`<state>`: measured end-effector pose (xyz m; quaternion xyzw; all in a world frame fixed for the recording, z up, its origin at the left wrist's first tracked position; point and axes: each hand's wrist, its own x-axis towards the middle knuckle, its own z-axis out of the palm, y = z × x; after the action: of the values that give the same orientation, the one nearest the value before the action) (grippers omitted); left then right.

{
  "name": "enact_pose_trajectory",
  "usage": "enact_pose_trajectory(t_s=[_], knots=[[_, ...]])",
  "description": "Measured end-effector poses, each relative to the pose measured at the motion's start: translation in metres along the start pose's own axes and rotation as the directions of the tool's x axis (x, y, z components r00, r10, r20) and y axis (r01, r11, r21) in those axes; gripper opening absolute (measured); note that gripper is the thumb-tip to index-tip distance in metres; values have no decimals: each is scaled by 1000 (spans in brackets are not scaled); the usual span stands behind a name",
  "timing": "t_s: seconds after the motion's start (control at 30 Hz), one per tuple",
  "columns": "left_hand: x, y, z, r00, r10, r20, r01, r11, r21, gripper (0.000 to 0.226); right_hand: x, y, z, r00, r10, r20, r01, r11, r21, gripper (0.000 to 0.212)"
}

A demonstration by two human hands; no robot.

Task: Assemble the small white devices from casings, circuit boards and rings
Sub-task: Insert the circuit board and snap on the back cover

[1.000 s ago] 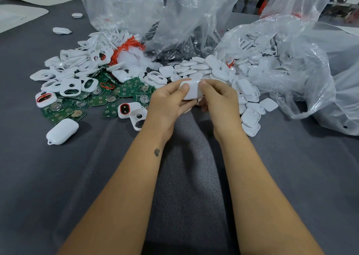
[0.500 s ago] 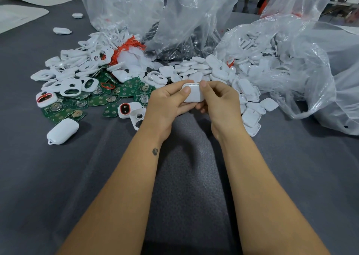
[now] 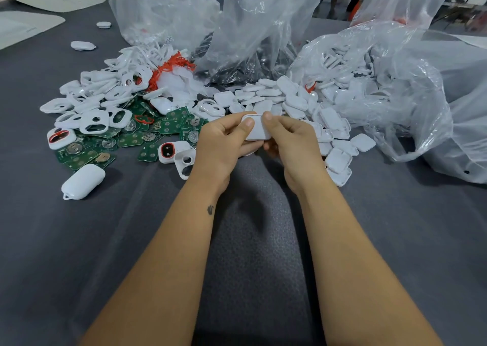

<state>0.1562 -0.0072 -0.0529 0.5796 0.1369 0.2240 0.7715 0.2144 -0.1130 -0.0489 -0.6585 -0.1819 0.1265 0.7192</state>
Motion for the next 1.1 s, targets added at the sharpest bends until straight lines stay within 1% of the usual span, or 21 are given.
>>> enact_pose_trajectory(t_s=[0.07,0.13,0.23,0.37,0.47,0.5,0.57,0.63,0.7,0.77,0.83,0.9,0.93,1.03,1.1], knots=[[-1,0,0,1000,12,-2,-12,1000,21,24,-1,-1,0,1000,-17,-4,17,1000,3,18],[-1,0,1,1000,26,5,-26,999,36,20,-1,-2,0,999,-22,-24,24,997,67,15],[-2,0,3,999,51,19,-52,998,44,16,-1,-3,1,998,10,-63,-1,988,153,18],[-2,-2,2,994,109,32,-112,988,107,18,-2,-4,3,991,8,-137,9,992,124,21],[0,-3,2,993,114,10,-114,989,95,21,-2,-3,4,989,-2,-151,14,997,76,33],[0,-4,3,994,112,-8,-111,990,85,21,-3,-4,4,991,7,-136,2,998,61,37],[-1,-2,5,995,102,-24,-101,994,41,18,-3,-5,5,996,43,-76,-38,997,73,34],[-1,-1,5,996,83,-37,-84,995,-48,16,0,-7,4,995,101,-13,-97,978,187,28],[0,0,5,995,57,-85,-68,989,-128,16,0,-9,2,991,124,40,-130,949,287,23],[2,3,3,992,33,-119,-56,979,-196,17,-1,-8,2,994,87,64,-100,964,248,12],[1,4,2,993,9,-115,-37,971,-237,13,-2,-7,2,997,62,39,-68,981,180,6],[1,5,3,995,-9,-103,-11,982,-187,6,-1,-8,2,998,59,-20,-55,983,173,7],[0,5,4,995,-15,-102,0,990,-141,7,0,-8,2,997,59,-46,-49,980,194,9],[-2,4,8,999,-17,-51,17,1000,-11,21,3,-9,0,995,52,-80,-29,965,260,17],[-3,3,10,1000,-27,-3,27,999,44,28,3,-8,0,996,44,-76,-23,969,248,18]])
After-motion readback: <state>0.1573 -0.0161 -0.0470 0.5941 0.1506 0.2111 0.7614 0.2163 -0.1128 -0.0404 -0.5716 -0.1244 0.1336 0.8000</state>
